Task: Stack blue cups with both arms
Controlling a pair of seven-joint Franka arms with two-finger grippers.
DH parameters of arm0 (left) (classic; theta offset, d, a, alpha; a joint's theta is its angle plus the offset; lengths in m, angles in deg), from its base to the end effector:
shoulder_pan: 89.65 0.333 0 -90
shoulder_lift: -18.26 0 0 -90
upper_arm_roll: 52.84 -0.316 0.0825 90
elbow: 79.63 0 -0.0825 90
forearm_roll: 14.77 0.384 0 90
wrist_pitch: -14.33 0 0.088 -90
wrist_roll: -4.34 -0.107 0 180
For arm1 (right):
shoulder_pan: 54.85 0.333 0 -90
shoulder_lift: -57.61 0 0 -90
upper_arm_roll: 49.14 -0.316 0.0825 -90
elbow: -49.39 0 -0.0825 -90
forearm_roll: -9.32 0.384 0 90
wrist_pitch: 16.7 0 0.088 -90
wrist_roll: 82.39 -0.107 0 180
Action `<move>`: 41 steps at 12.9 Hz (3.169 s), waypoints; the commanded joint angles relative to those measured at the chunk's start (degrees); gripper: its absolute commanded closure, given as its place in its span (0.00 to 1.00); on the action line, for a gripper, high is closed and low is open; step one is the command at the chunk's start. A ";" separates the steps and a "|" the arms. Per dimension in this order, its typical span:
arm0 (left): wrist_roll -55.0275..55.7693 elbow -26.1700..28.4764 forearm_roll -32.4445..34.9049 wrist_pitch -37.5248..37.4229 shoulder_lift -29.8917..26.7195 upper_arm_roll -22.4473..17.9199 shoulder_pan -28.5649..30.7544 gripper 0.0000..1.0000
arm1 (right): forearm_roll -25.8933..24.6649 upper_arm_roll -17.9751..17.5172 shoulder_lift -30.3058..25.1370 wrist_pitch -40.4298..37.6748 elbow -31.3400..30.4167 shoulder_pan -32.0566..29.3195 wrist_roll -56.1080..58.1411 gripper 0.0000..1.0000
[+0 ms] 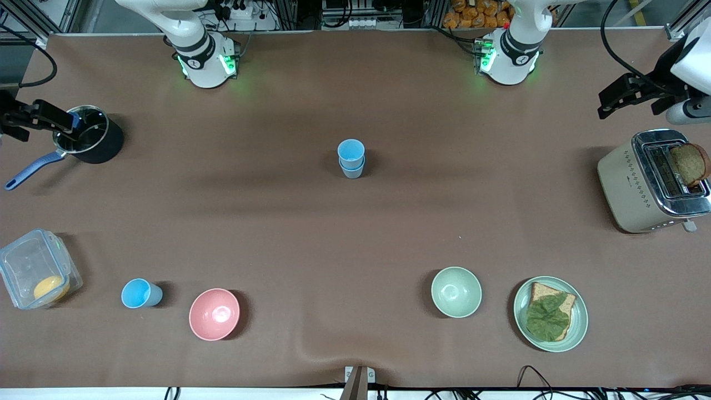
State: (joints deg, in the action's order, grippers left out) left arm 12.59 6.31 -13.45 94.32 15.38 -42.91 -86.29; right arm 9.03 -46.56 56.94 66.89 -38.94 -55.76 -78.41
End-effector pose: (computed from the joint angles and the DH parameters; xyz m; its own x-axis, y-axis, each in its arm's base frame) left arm 0.5167 -0.0595 0.6691 0.9982 0.0341 -0.0491 0.0322 -0.9987 -0.0390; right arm 0.5383 -0.0336 0.6351 0.9974 0.0082 -0.0711 0.0082 -1.0000 -0.0004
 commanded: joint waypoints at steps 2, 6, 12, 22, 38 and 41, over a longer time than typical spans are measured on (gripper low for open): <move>-2.54 -1.04 1.24 -0.36 -0.47 0.00 0.68 0.00 | 0.29 -0.65 -0.74 0.52 -0.71 -1.47 0.24 0.00; -2.63 -0.95 0.53 -0.54 -0.55 -0.08 0.94 0.00 | 2.75 -0.65 -0.56 0.00 -0.79 -3.58 0.15 0.00; -2.80 -0.51 -0.17 -0.80 -0.47 -0.61 1.12 0.00 | 2.58 -1.08 -0.56 0.25 -0.71 -2.79 0.24 0.00; -2.89 -0.24 -0.08 -0.81 0.41 -1.05 1.91 0.00 | 0.74 -1.53 -0.65 0.43 -0.79 0.98 -0.02 0.00; -2.98 -0.95 0.71 -0.72 0.33 -1.05 1.83 0.00 | -0.94 -1.53 -0.21 0.61 -0.71 2.31 -0.38 0.00; -2.98 -0.95 0.80 -0.80 0.24 -1.05 1.91 0.00 | -0.94 -1.53 -0.30 0.52 -0.80 2.31 -0.38 0.00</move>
State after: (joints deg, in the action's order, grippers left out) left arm 11.12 5.92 -13.35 94.17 15.97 -44.10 -84.81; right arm 9.06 -48.07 57.10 67.16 -39.38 -53.64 -78.42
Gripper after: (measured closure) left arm 0.000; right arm 0.000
